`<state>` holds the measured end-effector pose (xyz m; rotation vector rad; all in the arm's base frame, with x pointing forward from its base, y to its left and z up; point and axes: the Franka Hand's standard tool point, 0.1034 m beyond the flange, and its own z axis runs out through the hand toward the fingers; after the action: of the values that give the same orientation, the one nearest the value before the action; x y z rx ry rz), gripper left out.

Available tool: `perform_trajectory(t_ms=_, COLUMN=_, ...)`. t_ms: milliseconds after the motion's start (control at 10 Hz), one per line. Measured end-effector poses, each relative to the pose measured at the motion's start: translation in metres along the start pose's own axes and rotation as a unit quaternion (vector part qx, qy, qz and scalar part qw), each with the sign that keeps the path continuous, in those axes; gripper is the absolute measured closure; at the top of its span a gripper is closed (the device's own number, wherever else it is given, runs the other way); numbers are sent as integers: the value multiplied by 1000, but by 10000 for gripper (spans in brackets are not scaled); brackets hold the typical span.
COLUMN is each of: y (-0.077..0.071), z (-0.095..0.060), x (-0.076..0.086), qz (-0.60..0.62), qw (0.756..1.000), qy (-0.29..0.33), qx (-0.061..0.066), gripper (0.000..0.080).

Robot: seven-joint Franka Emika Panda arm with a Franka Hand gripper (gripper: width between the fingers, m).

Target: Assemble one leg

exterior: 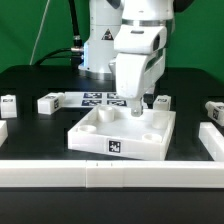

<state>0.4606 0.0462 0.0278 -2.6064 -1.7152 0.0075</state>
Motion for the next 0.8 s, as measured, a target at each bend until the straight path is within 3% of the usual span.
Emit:
perform_trajectory(t_ms=200, y=-3, z=13, x=-6, qz=6, qw=1000, qy=0, qx=6, gripper=150)
perform_trajectory(t_ms=500, y=-3, z=14, x=-4, qz=9, qw=1000, qy=1, qx=6, gripper=150)
perform_trajectory(t_ms=600, y=-3, z=14, x=-4, qz=9, qw=1000, qy=1, qx=7, gripper=238)
perform_trajectory(t_ms=700, y=-3, z=14, x=-4, qz=9, qw=1000, qy=1, qx=7, gripper=238)
perform_trajectory(t_ms=800, y=-3, z=14, x=-5, qz=9, qw=1000, qy=1, qx=7, gripper=421)
